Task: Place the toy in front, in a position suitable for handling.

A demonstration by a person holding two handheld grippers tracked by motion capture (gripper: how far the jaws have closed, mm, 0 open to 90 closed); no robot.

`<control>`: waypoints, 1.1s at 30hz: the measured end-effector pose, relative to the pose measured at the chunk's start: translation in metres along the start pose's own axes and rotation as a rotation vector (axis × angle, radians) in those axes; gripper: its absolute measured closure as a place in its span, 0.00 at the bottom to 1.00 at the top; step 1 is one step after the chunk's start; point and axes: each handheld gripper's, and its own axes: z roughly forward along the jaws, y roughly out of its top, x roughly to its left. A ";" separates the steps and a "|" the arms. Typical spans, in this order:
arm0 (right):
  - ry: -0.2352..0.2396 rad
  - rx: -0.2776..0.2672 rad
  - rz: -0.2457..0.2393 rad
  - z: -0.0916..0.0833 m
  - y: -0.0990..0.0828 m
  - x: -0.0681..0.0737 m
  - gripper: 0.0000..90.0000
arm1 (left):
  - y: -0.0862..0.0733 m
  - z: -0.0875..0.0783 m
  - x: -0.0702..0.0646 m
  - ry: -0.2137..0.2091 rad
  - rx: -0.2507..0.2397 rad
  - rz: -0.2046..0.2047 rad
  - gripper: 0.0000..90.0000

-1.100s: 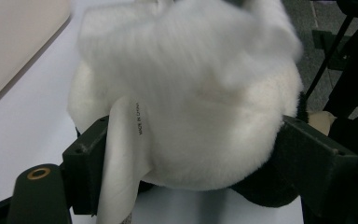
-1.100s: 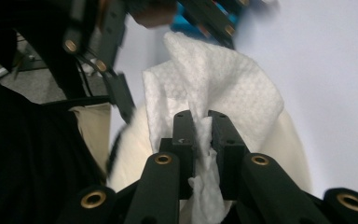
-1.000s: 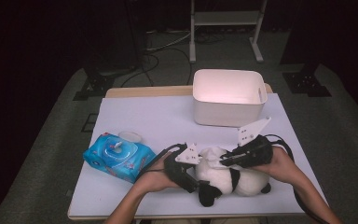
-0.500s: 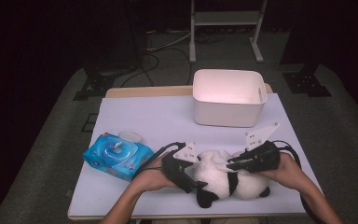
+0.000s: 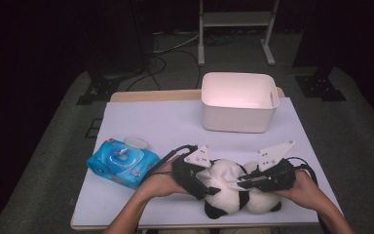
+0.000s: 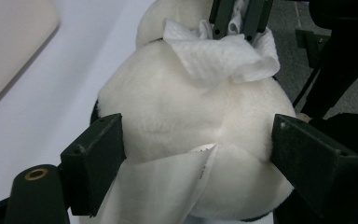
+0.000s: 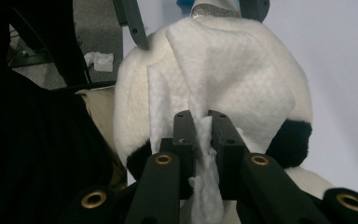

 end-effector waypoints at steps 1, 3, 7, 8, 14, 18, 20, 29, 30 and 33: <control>-0.001 -0.002 0.002 0.000 0.000 0.000 0.90 | 0.000 0.001 0.000 0.000 0.004 0.002 0.20; -0.003 -0.003 -0.004 -0.001 0.003 -0.001 0.90 | 0.000 0.005 -0.001 0.000 0.010 -0.007 0.21; 0.008 0.004 -0.027 0.004 0.017 -0.002 0.90 | 0.002 0.007 -0.003 0.007 0.020 0.001 0.21; 0.015 0.004 -0.039 0.006 0.022 -0.003 0.90 | 0.002 0.007 -0.003 0.009 0.020 0.004 0.21; 0.039 -0.019 -0.069 0.016 0.045 -0.006 0.90 | 0.000 0.007 -0.005 0.019 0.017 0.016 0.21; 0.040 -0.019 -0.060 0.015 0.043 -0.012 0.90 | -0.001 0.007 -0.005 0.020 0.011 0.013 0.21; 0.034 -0.020 -0.042 0.011 0.036 -0.015 0.90 | -0.001 0.007 -0.006 0.022 0.003 0.015 0.21; -0.024 0.013 0.061 -0.017 -0.006 -0.031 0.90 | -0.002 0.007 -0.007 0.015 -0.008 0.015 0.21; -0.032 0.013 0.070 -0.021 -0.009 -0.031 0.90 | -0.001 0.007 -0.007 0.016 -0.007 0.014 0.21; -0.037 -0.006 0.096 -0.028 -0.018 -0.030 0.90 | 0.001 0.005 -0.005 0.006 -0.009 0.015 0.21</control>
